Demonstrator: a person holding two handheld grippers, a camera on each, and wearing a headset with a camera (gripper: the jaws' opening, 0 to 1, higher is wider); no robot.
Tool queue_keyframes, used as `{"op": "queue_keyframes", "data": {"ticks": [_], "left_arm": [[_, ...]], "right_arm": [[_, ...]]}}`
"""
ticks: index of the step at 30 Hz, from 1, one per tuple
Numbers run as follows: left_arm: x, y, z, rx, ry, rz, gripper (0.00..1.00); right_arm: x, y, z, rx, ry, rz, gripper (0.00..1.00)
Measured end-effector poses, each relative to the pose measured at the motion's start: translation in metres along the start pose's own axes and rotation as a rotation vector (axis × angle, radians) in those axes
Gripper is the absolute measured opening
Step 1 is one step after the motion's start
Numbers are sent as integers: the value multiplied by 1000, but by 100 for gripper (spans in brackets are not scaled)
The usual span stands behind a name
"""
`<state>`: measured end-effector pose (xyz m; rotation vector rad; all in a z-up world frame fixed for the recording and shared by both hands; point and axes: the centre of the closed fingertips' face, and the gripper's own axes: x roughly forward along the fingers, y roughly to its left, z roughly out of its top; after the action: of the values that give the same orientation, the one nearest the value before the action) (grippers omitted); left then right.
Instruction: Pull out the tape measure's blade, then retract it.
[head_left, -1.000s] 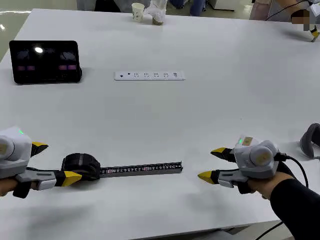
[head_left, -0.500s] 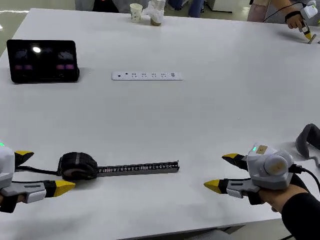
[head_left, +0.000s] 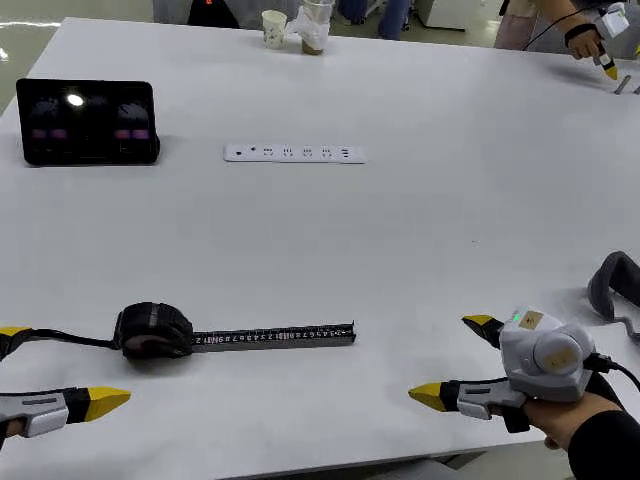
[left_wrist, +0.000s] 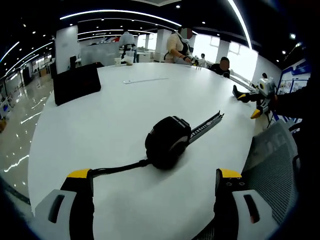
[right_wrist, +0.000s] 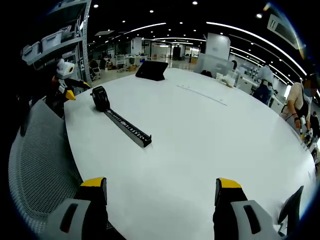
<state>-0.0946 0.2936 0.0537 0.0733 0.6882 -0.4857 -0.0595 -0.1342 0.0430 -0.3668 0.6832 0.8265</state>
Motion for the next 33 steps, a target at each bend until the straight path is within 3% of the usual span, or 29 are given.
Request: {"op": "queue_keyframes", "data": {"ticks": [3,5,8,14,17,23,33], "left_arm": [[-2,1,-1,3,-11,1,99],[-4,3,-7,10,7,21,99],[-7,-1,-8,15,-5,14,99],[-12,-12,0,46,-36,9,99],[-13,-14,2,71,-40,9,99],[-12,-13,3,65,-40,12,99],[-10,-9,2,53,-29,19,99]], "right_arm": [[-2,-3,-7,14,3,-11,94],[-6,-6,-12,42,-2,-25,95],[-10,-7,-16,65,-3,-33,99],[-11,-6,-30,57,14,-42,99],[-13,-2,-30,57,9,-39,99],[-13,4,-32,29,15,-35,99],[-13,6,-29,50,-7,-29,99]]}}
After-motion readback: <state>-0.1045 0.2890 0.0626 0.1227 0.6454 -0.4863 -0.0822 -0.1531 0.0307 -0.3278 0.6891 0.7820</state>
